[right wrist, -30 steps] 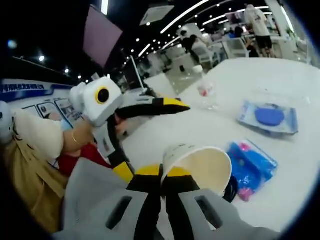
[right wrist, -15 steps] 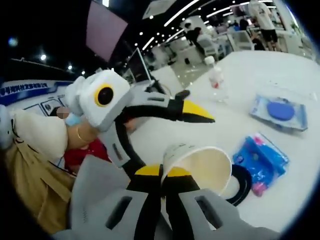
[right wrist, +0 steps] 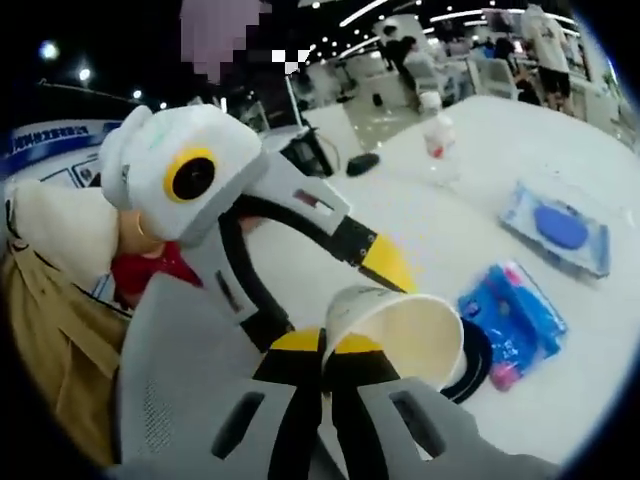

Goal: Arrange the tabletop items into an orderly group along one side of the table until the central work area is clear of visible clutter.

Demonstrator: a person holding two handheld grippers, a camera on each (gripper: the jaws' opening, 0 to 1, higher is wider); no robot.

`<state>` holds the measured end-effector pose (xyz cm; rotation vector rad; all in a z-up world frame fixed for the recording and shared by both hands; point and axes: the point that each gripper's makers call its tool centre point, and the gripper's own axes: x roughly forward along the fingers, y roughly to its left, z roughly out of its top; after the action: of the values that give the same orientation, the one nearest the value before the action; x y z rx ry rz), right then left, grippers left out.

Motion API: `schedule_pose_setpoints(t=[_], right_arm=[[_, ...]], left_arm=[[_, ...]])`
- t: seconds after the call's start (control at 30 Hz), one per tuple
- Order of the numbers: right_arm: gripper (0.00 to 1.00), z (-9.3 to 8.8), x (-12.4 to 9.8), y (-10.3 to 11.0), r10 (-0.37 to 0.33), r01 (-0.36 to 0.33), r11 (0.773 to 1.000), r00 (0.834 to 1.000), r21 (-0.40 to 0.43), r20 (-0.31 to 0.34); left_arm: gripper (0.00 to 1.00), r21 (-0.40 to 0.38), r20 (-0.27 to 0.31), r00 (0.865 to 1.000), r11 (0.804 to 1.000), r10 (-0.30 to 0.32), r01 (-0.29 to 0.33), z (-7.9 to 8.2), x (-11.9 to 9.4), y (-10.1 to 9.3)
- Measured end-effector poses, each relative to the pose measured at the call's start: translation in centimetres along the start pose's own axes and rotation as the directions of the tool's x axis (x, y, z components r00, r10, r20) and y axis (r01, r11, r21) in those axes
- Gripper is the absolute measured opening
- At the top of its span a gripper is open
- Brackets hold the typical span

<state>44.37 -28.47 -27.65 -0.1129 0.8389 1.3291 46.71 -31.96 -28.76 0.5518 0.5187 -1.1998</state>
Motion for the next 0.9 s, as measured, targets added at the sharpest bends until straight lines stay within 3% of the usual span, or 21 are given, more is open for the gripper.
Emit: schedule_pose_setpoints(t=[0.17, 0.37, 0.4, 0.57, 0.7, 0.9], right_arm=[[0.01, -0.5, 0.3, -0.1, -0.006, 0.006, 1.000, 1.000, -0.009, -0.029], [0.05, -0.4, 0.1, -0.5, -0.019, 0.019, 1.000, 1.000, -0.020, -0.020], [0.06, -0.3, 0.0, -0.8, -0.029, 0.029, 0.999, 0.999, -0.018, -0.014], [0.18, 0.5, -0.8, -2.1, -0.077, 0.076, 0.997, 0.996, 0.010, 0.036], [0.27, 1.1, -1.6, -2.9, -0.102, 0.100, 0.994, 0.992, 0.033, 0.075], [0.38, 2.8, -2.7, -3.5, -0.112, 0.098, 0.992, 0.975, 0.082, 0.193]], left_arm=[[0.41, 0.060, -0.057, 0.998, 0.998, 0.005, -0.002, -0.8, 0.3, -0.2], [0.38, 0.026, -0.065, 0.998, 0.999, 0.020, -0.019, -1.4, 0.3, 0.3], [0.38, -0.022, -0.046, 0.999, 0.999, 0.022, -0.023, -1.3, 0.2, 0.4], [0.38, -0.107, 0.011, 0.999, 0.993, 0.045, -0.043, -0.8, -0.2, 1.1], [0.38, -0.171, 0.026, 0.996, 0.982, 0.080, -0.074, -1.0, -0.7, 2.1], [0.38, -0.275, 0.052, 0.985, 0.951, 0.162, -0.142, -1.3, -1.5, 4.0]])
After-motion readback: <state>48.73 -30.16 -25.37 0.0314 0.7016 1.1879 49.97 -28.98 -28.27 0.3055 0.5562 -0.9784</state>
